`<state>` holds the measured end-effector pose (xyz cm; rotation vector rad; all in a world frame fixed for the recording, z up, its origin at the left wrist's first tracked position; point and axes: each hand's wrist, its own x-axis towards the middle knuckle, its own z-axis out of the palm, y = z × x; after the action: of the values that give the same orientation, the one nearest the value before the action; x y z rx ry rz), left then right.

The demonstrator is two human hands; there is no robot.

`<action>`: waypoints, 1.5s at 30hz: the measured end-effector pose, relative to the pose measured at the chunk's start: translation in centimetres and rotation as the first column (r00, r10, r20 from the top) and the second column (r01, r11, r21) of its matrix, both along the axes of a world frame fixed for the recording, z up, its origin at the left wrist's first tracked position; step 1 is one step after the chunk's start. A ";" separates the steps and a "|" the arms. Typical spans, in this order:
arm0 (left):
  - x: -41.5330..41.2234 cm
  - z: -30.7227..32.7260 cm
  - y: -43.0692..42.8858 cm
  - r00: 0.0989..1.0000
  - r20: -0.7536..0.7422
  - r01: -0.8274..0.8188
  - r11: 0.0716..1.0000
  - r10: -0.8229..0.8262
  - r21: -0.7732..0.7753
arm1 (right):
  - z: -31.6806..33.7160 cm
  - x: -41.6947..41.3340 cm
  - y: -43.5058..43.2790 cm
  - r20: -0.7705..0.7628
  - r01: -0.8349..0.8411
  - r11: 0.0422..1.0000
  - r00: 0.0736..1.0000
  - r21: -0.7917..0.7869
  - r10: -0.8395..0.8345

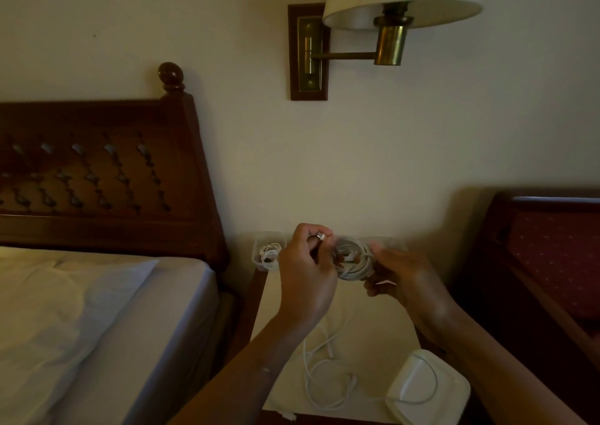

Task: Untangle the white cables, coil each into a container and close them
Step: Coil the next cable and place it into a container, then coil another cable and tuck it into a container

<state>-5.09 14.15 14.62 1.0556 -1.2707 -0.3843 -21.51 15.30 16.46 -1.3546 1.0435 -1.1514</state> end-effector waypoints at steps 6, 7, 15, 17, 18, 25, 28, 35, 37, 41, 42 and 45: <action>0.3 -0.8 -1.1 0.928 -0.305 0.282 0.941 -0.217 0.189 | -0.8 -0.7 -0.4 -0.117 0.130 0.991 0.984 -0.014 -0.131; 0.3 -1.0 -1.1 0.893 -0.386 0.338 0.912 -0.233 0.232 | -1.1 -1.0 -0.5 -0.116 0.155 0.988 0.981 -0.003 -0.154; -0.3 -3.5 -2.7 0.745 -0.612 0.592 0.686 -0.265 0.422 | -5.1 -1.2 -2.0 -0.222 0.337 0.940 0.913 -0.061 -0.342; -0.8 -4.6 -3.5 0.803 -0.534 0.544 0.691 -0.265 0.476 | -6.2 -1.4 -2.9 -0.261 0.348 0.937 0.901 -0.042 -0.347; -1.0 -5.2 -4.0 0.838 -0.481 0.503 0.704 -0.256 0.501 | -6.6 -1.4 -3.5 -0.269 0.349 0.937 0.901 -0.019 -0.341; -1.8 -9.2 -8.6 0.953 -0.219 0.292 0.836 -0.211 0.465 | -8.5 -1.0 -8.7 -0.257 0.362 0.927 0.909 0.097 -0.328; -1.7 -10.4 -11.0 0.968 -0.098 0.250 0.881 -0.230 0.402 | -9.6 -0.8 -11.7 -0.265 0.355 0.924 0.913 0.142 -0.310; 3.2 -20.0 -12.8 0.795 0.530 -0.074 0.821 -0.295 0.567 | -12.1 -1.7 -22.4 -0.363 0.474 0.874 0.837 0.108 -0.410; 5.0 -23.5 -12.3 0.547 0.718 -0.180 0.777 -0.431 0.603 | -13.3 -1.4 -24.6 -0.427 0.444 0.895 0.815 0.027 -0.392; 6.4 -27.3 -11.7 0.384 0.794 -0.217 0.790 -0.471 0.574 | -16.7 -0.5 -28.3 -0.581 0.326 0.937 0.742 -0.123 -0.335; 6.5 -27.6 -11.7 0.392 0.795 -0.213 0.795 -0.462 0.567 | -17.4 -0.3 -28.8 -0.636 0.270 0.942 0.695 -0.200 -0.335; 6.4 -27.9 -11.9 0.398 0.804 -0.223 0.803 -0.443 0.553 | -19.6 -0.4 -29.4 -0.797 -0.074 0.884 0.472 -0.461 -0.376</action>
<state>1.30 2.30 -13.29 1.8778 -2.3640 -0.2940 -21.88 -14.08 -3.19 -2.4065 1.7320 -0.7836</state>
